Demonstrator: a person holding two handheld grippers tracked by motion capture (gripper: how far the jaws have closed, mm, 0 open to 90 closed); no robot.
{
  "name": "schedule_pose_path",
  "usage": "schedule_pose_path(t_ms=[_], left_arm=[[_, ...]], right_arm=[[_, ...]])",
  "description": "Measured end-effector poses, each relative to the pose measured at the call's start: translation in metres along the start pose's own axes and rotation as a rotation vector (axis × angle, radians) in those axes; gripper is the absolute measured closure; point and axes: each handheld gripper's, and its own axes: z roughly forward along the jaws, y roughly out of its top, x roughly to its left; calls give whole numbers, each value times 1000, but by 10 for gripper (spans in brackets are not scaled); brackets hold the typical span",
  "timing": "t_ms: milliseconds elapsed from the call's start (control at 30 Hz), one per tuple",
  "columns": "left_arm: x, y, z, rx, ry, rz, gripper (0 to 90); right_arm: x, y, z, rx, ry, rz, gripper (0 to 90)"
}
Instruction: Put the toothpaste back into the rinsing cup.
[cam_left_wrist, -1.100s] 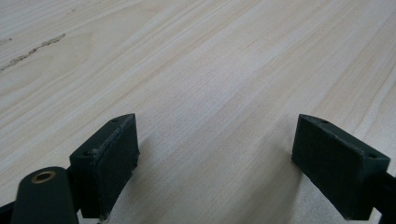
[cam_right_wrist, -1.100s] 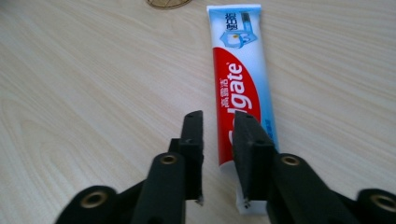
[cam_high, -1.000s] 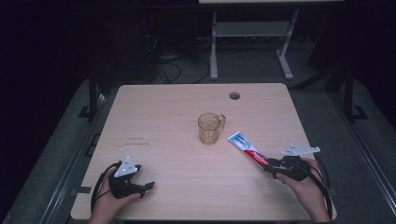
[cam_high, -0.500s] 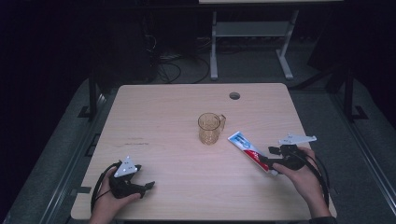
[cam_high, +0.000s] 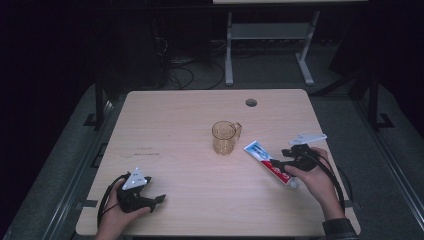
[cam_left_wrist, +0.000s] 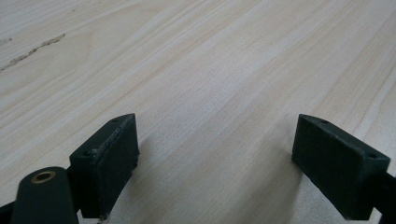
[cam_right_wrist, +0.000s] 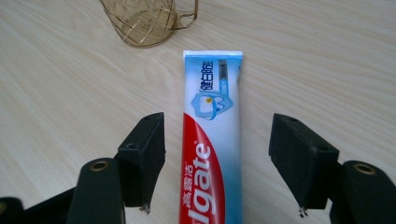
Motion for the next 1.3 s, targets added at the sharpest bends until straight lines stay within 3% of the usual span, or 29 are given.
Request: schedule_pose_path(t_ms=[433,567,1033,1300], left_arm=[[0,0,0,0,0,0,137],[0,0,0,1,0,0,137],[0,0,0,0,-1,0,136],[0,0,0,0,-1,1,136]], right_arm=[[0,21,22,46,22,-10,355],[1,28,33,88,19,-19,346],[-3,43,63,148,17,-36,348],[-4,41,78,197,22,-48,347]])
